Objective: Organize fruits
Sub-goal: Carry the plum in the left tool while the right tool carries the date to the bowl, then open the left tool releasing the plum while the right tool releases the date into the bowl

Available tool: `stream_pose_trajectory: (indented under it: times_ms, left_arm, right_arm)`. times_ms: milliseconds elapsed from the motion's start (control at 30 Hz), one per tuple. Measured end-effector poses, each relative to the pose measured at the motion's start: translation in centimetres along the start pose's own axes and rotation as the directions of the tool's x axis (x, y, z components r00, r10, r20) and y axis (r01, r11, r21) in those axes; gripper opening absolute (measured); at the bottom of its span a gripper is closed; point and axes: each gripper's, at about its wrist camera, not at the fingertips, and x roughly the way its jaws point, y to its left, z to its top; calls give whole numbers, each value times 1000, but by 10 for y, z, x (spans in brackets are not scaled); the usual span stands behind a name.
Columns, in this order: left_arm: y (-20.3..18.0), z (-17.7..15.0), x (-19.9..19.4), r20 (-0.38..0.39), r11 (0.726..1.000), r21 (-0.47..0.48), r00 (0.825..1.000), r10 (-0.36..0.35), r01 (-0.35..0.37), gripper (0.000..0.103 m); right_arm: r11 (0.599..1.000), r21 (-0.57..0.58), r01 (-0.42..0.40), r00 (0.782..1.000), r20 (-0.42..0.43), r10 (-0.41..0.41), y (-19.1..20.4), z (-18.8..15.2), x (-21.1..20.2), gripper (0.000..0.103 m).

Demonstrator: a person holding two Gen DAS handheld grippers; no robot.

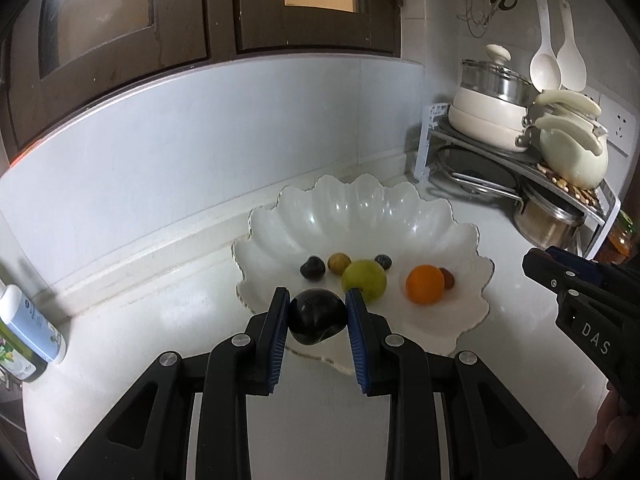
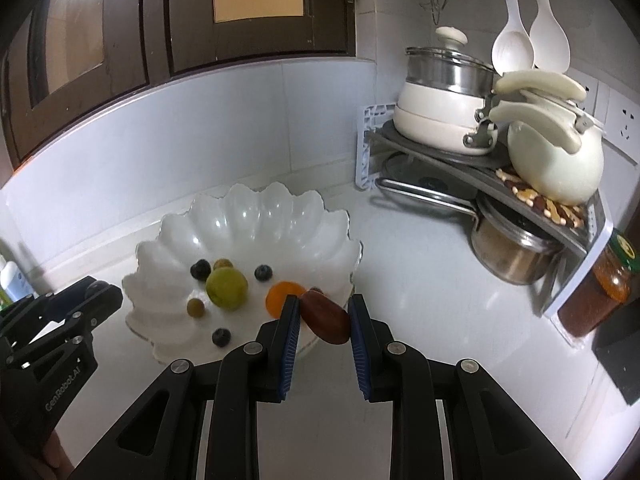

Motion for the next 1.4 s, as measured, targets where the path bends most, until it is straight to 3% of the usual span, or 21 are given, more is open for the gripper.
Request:
stream_pose_trajectory:
  times_ms: [500,1400]
  left_arm:
    - [3,31,22,11,1000,1,1000,8,-8,29]
    - [19,44,100,-92,1000,-25,996,-5,2,29]
  right_arm:
    - [1000,-18,-2,1000,16,3,1,35,24,26]
    - [999,-45,-22,997,-75,19,12,54,101,26]
